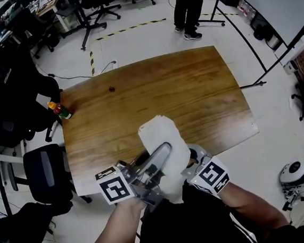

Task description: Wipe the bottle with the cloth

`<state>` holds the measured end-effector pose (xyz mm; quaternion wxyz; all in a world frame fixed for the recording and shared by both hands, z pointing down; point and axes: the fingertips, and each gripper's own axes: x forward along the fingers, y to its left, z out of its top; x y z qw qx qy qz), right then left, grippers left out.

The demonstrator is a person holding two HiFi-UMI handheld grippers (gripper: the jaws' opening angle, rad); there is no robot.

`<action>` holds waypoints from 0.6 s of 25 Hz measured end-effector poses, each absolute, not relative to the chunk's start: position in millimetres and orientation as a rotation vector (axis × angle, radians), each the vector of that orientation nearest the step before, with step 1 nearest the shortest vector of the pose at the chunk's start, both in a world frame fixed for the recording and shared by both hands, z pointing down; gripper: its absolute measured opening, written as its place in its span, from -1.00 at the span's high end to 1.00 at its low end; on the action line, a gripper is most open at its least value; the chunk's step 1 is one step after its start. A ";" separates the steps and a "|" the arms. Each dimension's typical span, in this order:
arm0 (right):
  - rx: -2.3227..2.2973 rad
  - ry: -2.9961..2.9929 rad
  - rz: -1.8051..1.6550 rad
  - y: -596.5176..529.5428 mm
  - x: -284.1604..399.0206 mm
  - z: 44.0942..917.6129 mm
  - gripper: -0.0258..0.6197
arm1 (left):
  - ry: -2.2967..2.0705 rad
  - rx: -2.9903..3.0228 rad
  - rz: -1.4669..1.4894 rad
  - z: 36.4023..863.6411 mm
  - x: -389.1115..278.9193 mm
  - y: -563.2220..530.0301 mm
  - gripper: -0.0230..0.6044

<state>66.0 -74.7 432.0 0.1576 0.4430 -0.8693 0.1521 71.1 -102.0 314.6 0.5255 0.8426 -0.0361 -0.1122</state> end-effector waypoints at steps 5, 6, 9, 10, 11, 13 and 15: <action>1.286 -2.480 0.415 -72.9 62.3 432.4 0.47 | -0.193 2.116 -0.018 359.7 84.6 -91.5 0.60; 1.284 -2.480 0.414 -72.4 62.2 431.6 0.47 | -0.228 2.170 0.027 364.2 84.8 -92.2 0.60; 1.278 -2.484 0.425 -71.2 64.1 430.0 0.47 | -0.289 2.331 0.136 367.7 87.4 -91.2 0.60; 1.279 -2.485 0.424 -71.2 64.3 430.0 0.47 | -0.294 2.370 0.157 367.3 88.0 -90.3 0.60; 1.280 -2.486 0.423 -71.2 64.4 430.2 0.47 | -0.299 2.403 0.175 366.6 88.3 -89.6 0.60; 1.282 -2.482 0.424 -70.9 65.4 431.3 0.47 | -0.311 2.440 0.196 365.7 88.3 -89.2 0.60; 1.281 -2.479 0.427 -70.6 66.8 431.9 0.47 | -0.332 2.449 0.197 365.6 87.0 -91.3 0.60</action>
